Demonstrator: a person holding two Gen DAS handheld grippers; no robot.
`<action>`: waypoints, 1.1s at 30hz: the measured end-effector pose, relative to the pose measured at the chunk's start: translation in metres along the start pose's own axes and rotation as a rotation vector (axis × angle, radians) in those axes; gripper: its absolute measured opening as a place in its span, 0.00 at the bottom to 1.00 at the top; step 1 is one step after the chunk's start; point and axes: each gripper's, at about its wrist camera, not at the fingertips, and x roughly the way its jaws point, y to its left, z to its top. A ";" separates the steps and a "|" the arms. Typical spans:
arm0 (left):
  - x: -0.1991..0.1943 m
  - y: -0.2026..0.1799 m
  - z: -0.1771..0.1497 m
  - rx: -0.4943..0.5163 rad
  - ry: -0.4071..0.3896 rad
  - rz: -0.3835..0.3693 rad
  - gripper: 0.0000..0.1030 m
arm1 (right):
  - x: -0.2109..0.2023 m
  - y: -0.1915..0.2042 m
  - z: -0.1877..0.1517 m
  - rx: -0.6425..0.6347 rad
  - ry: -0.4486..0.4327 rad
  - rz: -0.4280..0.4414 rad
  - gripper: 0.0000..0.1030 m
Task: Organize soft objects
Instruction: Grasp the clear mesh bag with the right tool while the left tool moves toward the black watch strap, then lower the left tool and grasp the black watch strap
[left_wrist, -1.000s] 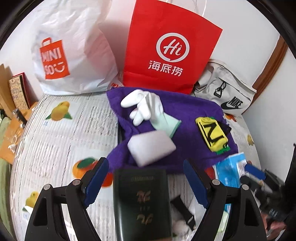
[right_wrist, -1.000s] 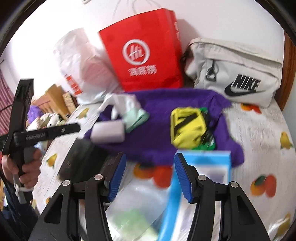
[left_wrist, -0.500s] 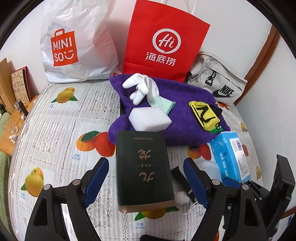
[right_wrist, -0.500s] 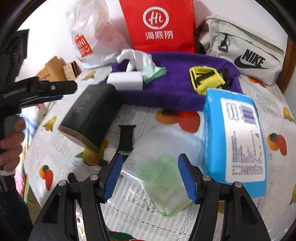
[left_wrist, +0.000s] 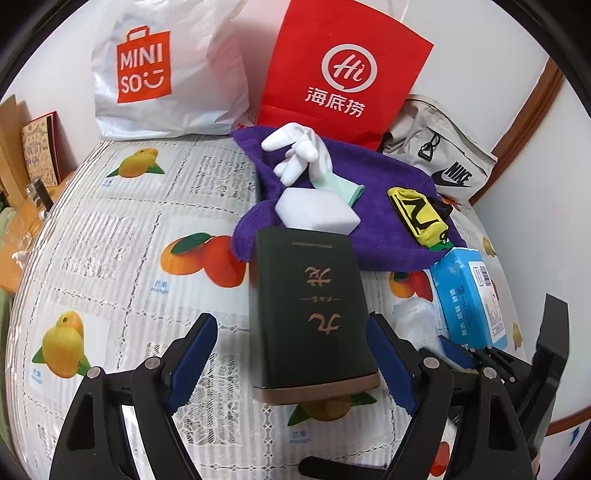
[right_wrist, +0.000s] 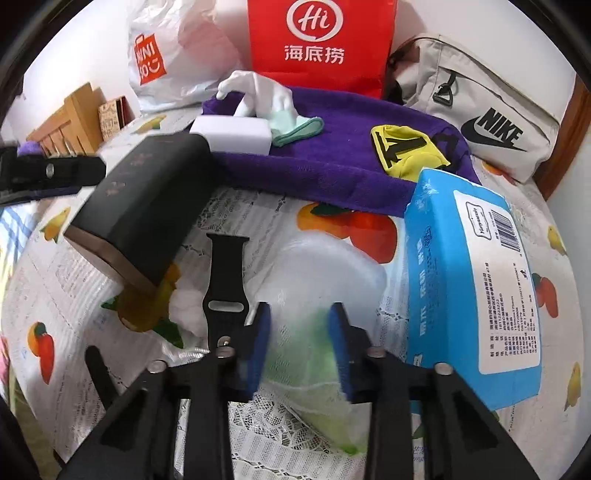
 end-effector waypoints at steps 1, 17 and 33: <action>-0.001 0.002 -0.001 -0.005 -0.001 -0.001 0.79 | -0.001 -0.001 0.001 0.006 -0.002 0.015 0.10; -0.023 0.001 -0.039 -0.002 0.009 0.017 0.79 | -0.073 -0.017 -0.004 0.084 -0.198 0.187 0.07; -0.024 -0.034 -0.126 0.040 0.122 -0.022 0.79 | -0.112 -0.038 -0.095 0.077 -0.216 0.154 0.07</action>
